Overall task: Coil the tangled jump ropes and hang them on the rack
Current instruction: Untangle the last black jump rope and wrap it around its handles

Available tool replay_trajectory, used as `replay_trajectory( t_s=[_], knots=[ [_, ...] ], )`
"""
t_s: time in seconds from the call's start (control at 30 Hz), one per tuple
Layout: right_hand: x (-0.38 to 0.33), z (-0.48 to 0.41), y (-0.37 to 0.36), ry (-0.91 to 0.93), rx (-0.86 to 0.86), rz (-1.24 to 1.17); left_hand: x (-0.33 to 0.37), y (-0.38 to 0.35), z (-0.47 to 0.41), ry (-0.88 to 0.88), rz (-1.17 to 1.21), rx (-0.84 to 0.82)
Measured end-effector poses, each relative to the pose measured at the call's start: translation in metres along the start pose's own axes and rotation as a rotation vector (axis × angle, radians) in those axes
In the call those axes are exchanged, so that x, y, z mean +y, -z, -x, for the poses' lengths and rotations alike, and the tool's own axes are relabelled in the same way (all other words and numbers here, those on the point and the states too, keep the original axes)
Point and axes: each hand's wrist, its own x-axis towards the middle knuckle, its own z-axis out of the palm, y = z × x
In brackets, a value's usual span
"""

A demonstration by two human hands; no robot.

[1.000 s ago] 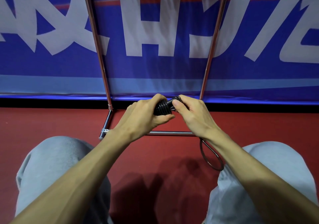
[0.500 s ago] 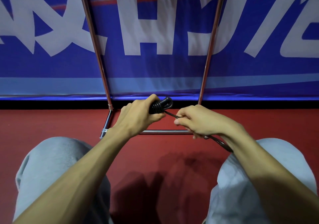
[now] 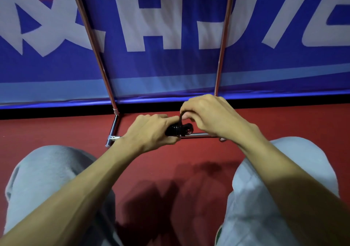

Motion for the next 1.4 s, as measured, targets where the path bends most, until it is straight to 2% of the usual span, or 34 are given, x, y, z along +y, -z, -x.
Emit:
replay_trajectory(
  t_s=[0.17,0.4,0.57,0.73,0.83,0.93,1.0,1.07,1.13,1.27,1.33,1.4],
  knots=[
    [0.007,-0.005,-0.013,-0.12,0.282,-0.26,0.013,0.019,0.004,0.038,0.21,0.048],
    [0.009,-0.011,-0.016,-0.358,0.288,-0.327,0.013,0.025,0.015,0.068,0.51,0.175],
    [0.002,-0.014,-0.016,-0.402,0.178,-0.206,0.011,0.024,0.013,0.152,0.808,0.325],
    [-0.005,-0.014,-0.015,-0.395,-0.074,-0.118,0.006,0.027,0.011,0.186,0.948,0.317],
    [-0.007,-0.01,-0.014,-0.288,-0.17,-0.283,0.006,0.03,0.011,0.158,0.958,0.325],
    [-0.009,-0.004,-0.018,-0.247,-0.267,-0.587,-0.003,0.029,0.007,0.221,0.927,0.323],
    [-0.008,-0.003,-0.017,-0.225,-0.303,-0.703,-0.012,0.029,0.005,0.265,0.831,0.316],
    [-0.007,-0.003,-0.013,-0.218,-0.228,-0.795,-0.02,0.03,0.005,0.301,0.72,0.314],
    [-0.004,-0.004,-0.007,-0.282,-0.123,-1.0,-0.025,0.03,0.004,0.321,0.687,0.308],
    [-0.007,-0.005,0.001,-0.291,0.033,-1.347,-0.023,0.028,0.004,0.307,0.652,0.283],
    [-0.012,-0.008,-0.001,-0.289,0.175,-1.305,-0.018,0.03,0.005,0.29,0.74,0.261],
    [-0.012,-0.011,-0.01,-0.316,0.356,-1.006,-0.012,0.032,0.005,0.272,0.813,0.23]
  ],
)
